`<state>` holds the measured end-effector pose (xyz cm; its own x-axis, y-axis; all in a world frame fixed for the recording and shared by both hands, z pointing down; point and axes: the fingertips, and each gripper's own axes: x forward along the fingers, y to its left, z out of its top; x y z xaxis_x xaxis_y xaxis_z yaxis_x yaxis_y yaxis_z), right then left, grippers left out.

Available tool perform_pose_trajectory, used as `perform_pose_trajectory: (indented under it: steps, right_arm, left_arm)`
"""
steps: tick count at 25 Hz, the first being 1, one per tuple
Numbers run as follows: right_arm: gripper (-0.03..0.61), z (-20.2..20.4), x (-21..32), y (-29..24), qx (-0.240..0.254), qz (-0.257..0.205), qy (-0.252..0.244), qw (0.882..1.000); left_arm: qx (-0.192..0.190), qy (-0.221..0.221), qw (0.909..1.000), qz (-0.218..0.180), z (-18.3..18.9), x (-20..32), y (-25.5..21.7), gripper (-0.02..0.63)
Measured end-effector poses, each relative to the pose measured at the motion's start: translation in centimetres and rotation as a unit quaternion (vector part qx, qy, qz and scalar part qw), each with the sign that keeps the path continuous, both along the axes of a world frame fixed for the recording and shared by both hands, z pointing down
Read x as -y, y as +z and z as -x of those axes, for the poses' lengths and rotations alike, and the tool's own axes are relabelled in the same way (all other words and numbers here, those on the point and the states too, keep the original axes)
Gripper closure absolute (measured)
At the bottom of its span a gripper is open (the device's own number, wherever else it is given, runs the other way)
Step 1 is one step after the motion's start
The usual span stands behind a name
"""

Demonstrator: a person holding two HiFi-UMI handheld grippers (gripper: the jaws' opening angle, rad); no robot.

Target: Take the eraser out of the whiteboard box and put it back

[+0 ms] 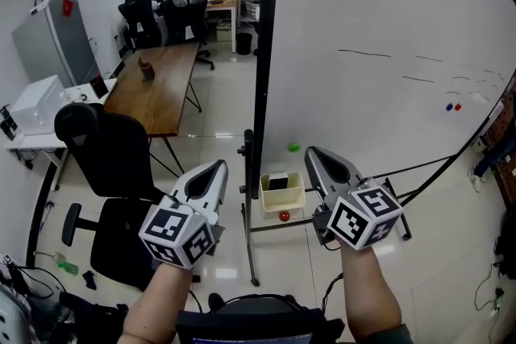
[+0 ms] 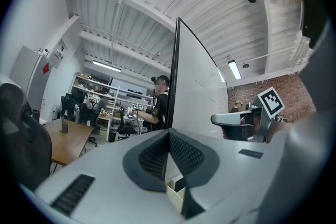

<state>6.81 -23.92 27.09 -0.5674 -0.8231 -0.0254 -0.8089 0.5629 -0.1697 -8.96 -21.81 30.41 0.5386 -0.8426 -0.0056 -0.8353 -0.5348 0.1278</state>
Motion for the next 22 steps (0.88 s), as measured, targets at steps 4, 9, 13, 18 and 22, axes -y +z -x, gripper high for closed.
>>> perform_pose_trajectory:
  steps: [4,9,13,18,22]
  right_arm:
    - [0.565,0.0,0.2,0.0,0.003,0.003,0.0,1.0]
    - [0.565,-0.2,0.2,-0.2,0.002,0.003,-0.003,1.0]
    - [0.565,-0.7,-0.3,-0.4,-0.004,-0.003,-0.013,1.0]
    - [0.565,-2.7,-1.2,-0.3,-0.044,-0.024,-0.024,0.998]
    - [0.565,-4.7,-2.1,-0.2,-0.043,-0.035,-0.054,0.997]
  left_arm:
    - [-0.003,0.004,1.0,-0.002,-0.1,0.0,-0.1,0.581]
    - [-0.008,0.007,0.9999,-0.002,-0.4,0.3,-0.2,0.581]
    - [-0.004,0.001,1.0,-0.007,-1.3,-0.1,-0.9,0.581]
    - [0.007,-0.017,0.9998,-0.005,-4.1,-1.4,-1.2,0.581]
    - [0.02,-0.04,0.999,-0.01,-6.7,-2.7,-1.6,0.581]
